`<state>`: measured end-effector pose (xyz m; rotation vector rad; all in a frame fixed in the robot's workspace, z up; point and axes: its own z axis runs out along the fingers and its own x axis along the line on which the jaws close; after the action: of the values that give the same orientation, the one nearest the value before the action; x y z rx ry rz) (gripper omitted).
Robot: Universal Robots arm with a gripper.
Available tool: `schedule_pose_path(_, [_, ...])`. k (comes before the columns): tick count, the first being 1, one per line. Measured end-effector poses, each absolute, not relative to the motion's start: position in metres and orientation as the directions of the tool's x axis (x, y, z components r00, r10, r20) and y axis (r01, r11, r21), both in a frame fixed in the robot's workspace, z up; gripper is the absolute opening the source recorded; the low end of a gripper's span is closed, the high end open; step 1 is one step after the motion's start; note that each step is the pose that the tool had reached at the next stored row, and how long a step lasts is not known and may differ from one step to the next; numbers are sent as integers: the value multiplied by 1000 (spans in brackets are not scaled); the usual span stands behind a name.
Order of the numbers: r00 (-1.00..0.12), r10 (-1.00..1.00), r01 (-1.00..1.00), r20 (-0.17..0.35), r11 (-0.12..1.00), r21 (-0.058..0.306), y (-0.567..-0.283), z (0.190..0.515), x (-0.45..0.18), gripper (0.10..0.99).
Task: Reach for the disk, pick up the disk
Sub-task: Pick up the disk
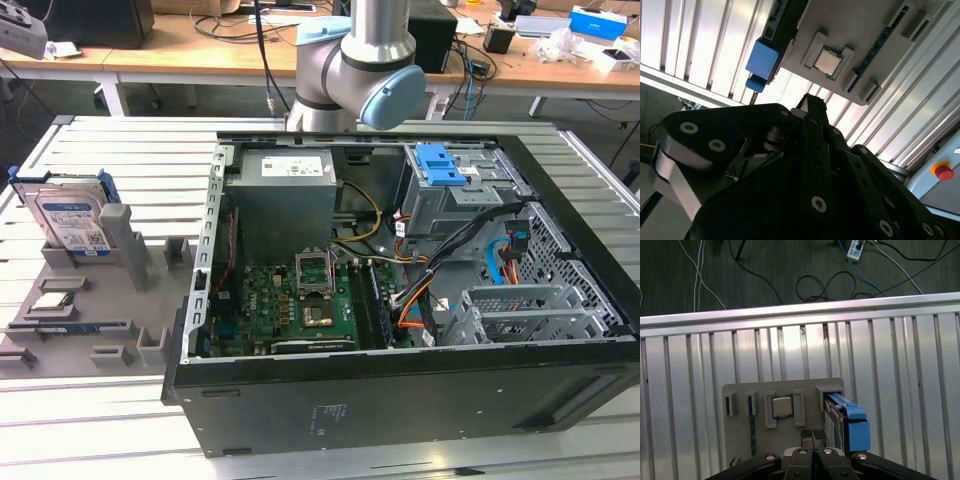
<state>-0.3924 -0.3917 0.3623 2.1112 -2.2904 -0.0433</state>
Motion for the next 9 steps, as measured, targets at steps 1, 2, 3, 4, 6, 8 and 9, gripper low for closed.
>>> schedule_pose_path(1, [-81, -997, -996, 0, 81, 38, -392, 362, -392, 106])
schedule_pose_path(2, [-81, -997, -996, 0, 81, 38, -392, 362, -392, 106])
schedule_pose_path(3, [-81, -997, -996, 0, 81, 38, -392, 362, -392, 106])
schedule_pose_path(4, [-81, -997, -996, 1, 81, 38, -392, 362, -392, 106])
schedule_pose_path(6, [-81, -997, -996, 0, 81, 38, -392, 362, -392, 106])
schedule_pose_path(8, [-80, -997, -996, 0, 80, 38, -392, 362, -392, 114])
schedule_pose_path(9, [-80, -997, -996, 1, 80, 38, -392, 362, -392, 235])
